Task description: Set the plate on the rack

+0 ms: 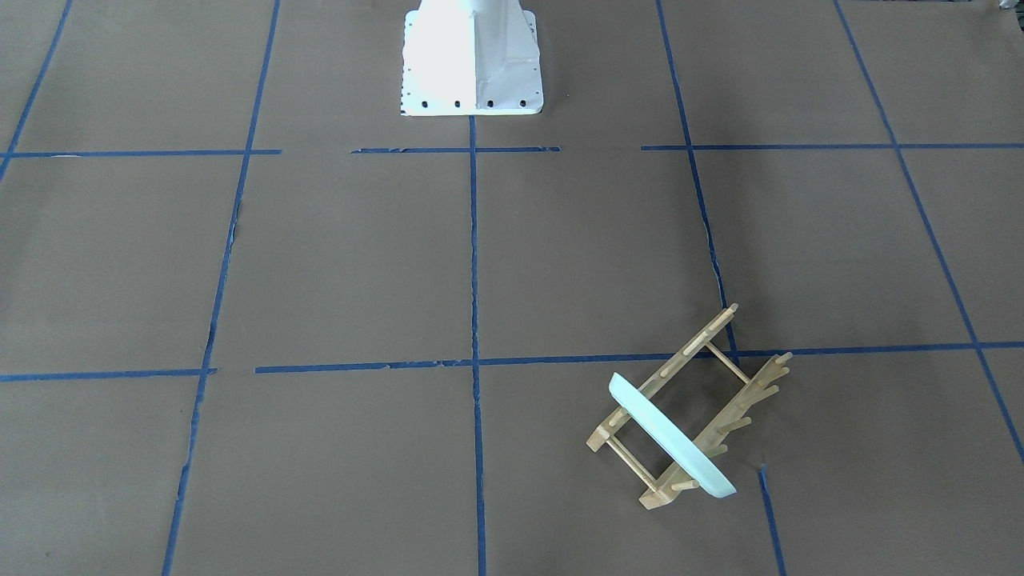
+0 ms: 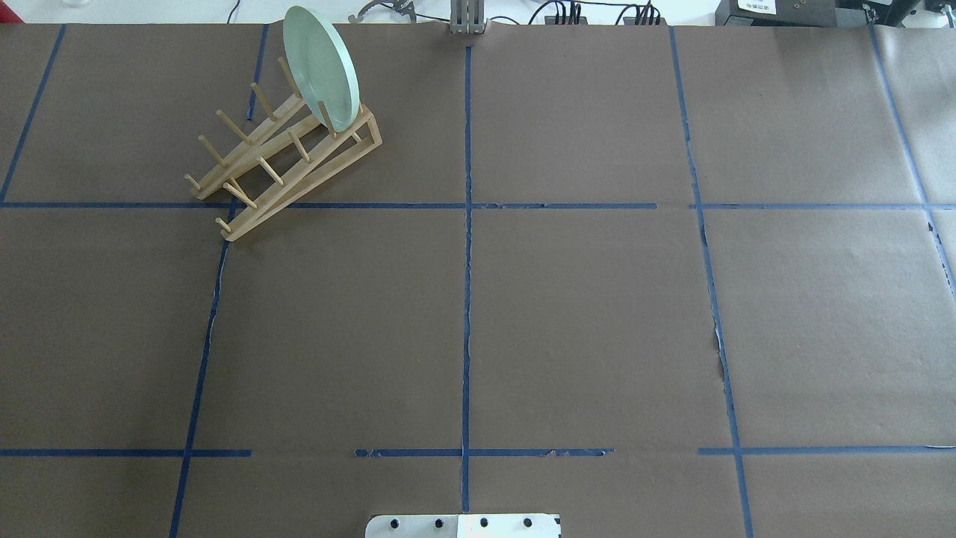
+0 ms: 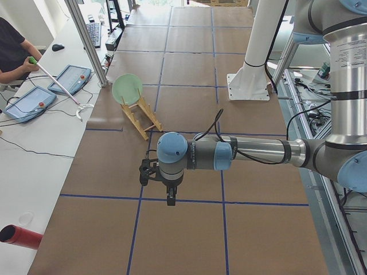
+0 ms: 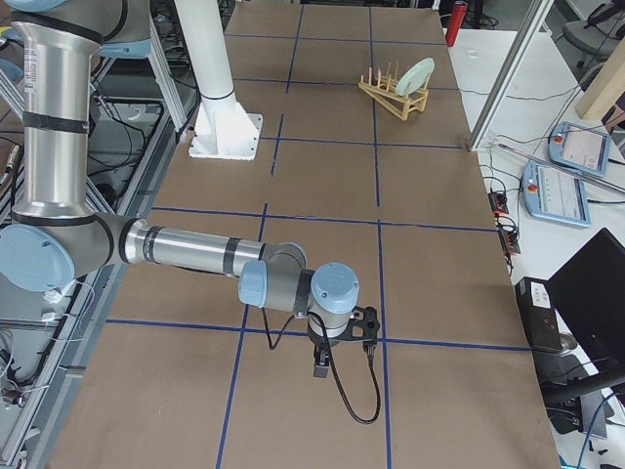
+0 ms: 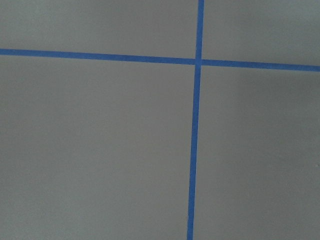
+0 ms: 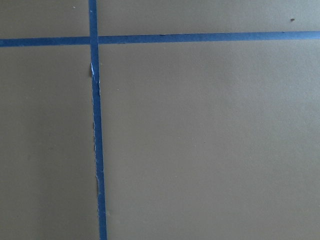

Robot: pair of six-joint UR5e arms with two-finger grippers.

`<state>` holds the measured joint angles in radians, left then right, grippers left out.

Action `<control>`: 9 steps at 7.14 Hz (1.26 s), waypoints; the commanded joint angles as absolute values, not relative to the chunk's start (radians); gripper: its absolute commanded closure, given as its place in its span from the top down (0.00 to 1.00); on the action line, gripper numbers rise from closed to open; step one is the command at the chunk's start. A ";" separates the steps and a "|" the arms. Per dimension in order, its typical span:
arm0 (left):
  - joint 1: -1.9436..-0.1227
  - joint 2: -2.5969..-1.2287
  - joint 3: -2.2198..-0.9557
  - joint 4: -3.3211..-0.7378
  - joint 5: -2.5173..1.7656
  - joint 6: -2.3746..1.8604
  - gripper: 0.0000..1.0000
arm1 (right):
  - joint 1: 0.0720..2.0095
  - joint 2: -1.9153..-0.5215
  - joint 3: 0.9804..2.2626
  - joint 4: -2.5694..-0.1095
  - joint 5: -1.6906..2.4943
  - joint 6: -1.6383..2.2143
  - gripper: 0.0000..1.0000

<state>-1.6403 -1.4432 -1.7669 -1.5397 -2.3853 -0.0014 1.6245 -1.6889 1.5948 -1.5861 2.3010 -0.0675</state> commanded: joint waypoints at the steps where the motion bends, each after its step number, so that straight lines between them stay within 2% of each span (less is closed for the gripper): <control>1: -1.637 -1.477 -1.747 -1.539 -2.387 -0.002 1.00 | 1.624 -1.689 1.595 -1.586 2.301 -0.067 1.00; 3: -1.637 -1.531 -1.680 -1.540 -2.388 -0.002 1.00 | 1.624 -1.689 1.595 -1.586 2.301 -0.067 1.00; 9: -1.629 -1.536 -1.646 -1.531 -2.387 0.079 1.00 | 1.624 -1.689 1.595 -1.586 2.301 -0.067 1.00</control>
<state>-1.6323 -1.5367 -1.6483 -1.5360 -2.3882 0.0357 1.6245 -1.6889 1.5945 -1.5861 2.3010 -0.0675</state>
